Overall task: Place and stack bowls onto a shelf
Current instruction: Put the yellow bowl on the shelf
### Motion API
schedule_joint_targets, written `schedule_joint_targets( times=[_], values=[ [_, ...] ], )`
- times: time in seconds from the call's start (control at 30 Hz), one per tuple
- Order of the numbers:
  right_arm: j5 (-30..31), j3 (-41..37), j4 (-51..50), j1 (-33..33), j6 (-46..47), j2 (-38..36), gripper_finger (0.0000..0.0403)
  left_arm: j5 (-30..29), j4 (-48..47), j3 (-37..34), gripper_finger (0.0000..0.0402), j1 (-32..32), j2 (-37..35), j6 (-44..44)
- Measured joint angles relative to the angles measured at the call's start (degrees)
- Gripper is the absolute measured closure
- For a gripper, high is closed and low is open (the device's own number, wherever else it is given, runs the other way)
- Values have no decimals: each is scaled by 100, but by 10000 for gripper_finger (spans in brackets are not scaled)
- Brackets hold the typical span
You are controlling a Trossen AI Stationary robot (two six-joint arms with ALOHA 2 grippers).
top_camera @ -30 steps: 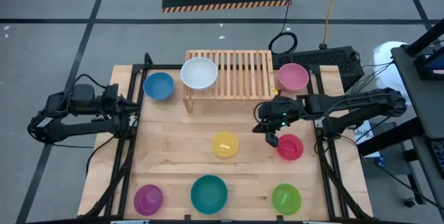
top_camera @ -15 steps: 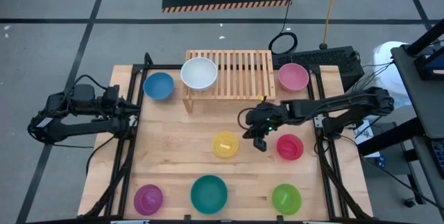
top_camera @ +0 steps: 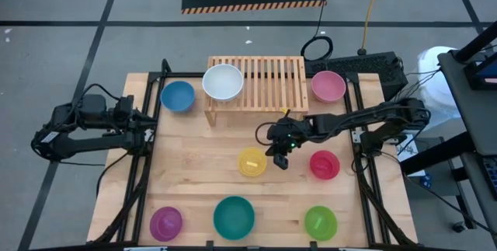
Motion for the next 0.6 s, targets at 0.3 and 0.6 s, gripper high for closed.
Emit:
schedule_joint_targets(
  times=[0.3,0.6],
  values=[
    [8,0,95,5,385,24,332,88,4,0,348,0,0,-13],
    [336,11,376,95,574,203,321,142,4,0,348,0,0,-11]
  ],
)
